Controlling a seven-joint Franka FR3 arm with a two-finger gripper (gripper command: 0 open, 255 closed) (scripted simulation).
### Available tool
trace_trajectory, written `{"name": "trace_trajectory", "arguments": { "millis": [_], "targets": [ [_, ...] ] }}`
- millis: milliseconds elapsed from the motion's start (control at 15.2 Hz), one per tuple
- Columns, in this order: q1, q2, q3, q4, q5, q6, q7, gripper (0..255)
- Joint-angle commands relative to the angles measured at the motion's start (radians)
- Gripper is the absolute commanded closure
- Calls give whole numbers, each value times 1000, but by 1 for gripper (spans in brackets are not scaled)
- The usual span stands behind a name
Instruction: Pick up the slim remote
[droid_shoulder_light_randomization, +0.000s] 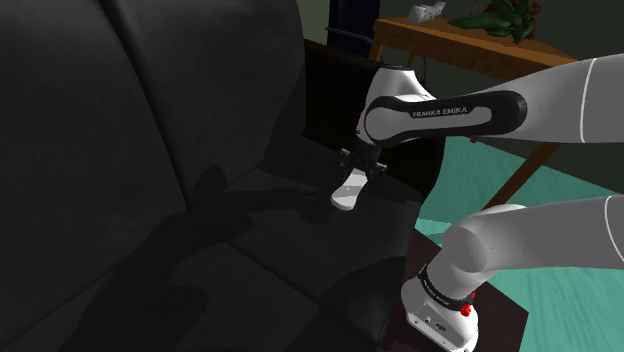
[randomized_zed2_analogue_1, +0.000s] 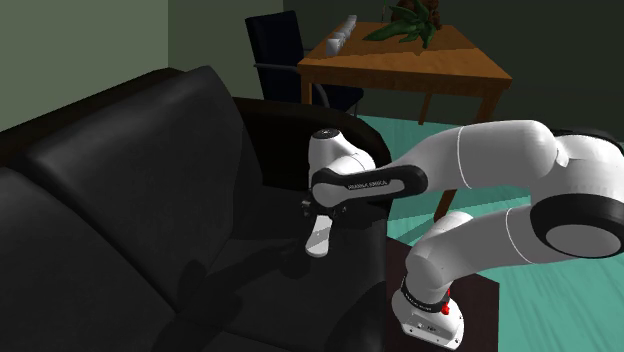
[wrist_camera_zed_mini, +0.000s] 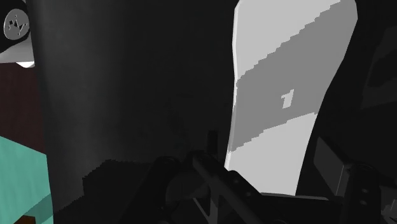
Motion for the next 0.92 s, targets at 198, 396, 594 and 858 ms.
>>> {"name": "trace_trajectory", "arguments": {
  "millis": [198,396,594,858],
  "targets": [
    [-3,-33,-17,47,-12,-80,1,255],
    [-4,-48,-26,78,-19,-126,3,255],
    [-7,-60,-35,111,-26,-171,4,255],
    [-8,-67,-41,136,-31,-202,5,255]
  ]
}}
